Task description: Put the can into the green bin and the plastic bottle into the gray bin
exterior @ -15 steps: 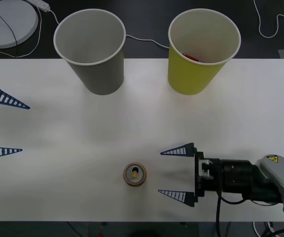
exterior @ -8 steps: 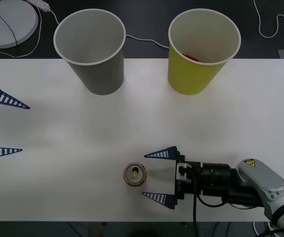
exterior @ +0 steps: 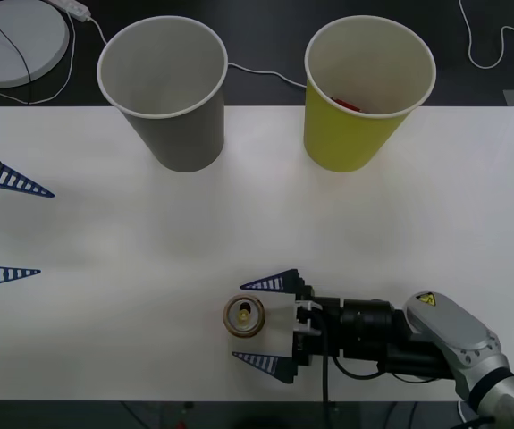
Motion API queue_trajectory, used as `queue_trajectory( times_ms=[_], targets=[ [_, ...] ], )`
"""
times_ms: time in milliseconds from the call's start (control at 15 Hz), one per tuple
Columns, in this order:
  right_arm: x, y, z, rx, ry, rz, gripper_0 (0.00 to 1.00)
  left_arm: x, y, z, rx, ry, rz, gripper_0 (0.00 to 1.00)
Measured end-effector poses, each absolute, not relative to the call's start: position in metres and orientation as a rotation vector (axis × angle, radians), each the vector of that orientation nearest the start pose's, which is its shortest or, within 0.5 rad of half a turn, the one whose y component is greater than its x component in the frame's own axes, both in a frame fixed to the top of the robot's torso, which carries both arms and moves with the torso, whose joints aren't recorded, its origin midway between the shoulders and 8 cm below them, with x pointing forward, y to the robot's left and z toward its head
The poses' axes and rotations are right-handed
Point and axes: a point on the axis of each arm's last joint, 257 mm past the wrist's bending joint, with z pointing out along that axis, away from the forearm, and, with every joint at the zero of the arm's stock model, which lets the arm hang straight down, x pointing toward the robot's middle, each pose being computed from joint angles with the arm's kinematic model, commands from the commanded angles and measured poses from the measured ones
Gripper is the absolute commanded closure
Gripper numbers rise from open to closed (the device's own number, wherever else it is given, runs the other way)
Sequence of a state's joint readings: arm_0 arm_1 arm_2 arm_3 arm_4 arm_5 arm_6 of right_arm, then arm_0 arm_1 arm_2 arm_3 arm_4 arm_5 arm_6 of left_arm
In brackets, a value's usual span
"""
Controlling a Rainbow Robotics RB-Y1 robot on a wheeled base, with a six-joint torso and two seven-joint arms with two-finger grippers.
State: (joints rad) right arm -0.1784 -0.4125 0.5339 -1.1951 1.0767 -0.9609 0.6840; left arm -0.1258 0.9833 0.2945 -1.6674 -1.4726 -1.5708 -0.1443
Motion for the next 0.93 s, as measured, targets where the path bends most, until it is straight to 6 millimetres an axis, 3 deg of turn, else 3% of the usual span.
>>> queue_trajectory(
  times_ms=[333, 400, 467, 533, 933],
  targets=[
    [0.343, 0.018, -0.35, -1.381, 1.214, 0.717, 0.0, 0.384, 0.328, -0.154, 1.864, 1.444, -0.158, 0.0],
    [0.343, 0.019, -0.35, -1.381, 1.211, 0.716, 0.26, 0.384, 0.328, -0.154, 1.864, 1.444, -0.158, 0.0],
    [0.343, 0.019, -0.35, -1.382, 1.209, 0.715, 0.84, 0.384, 0.328, -0.154, 1.864, 1.444, -0.158, 0.0],
    [0.343, 0.019, -0.35, -1.382, 1.209, 0.715, 1.0, 0.384, 0.328, -0.154, 1.864, 1.444, -0.158, 0.0],
    [0.343, 0.02, -0.349, -1.38, 1.21, 0.719, 1.0, 0.384, 0.328, -0.154, 1.864, 1.444, -0.158, 0.0]
  ],
)
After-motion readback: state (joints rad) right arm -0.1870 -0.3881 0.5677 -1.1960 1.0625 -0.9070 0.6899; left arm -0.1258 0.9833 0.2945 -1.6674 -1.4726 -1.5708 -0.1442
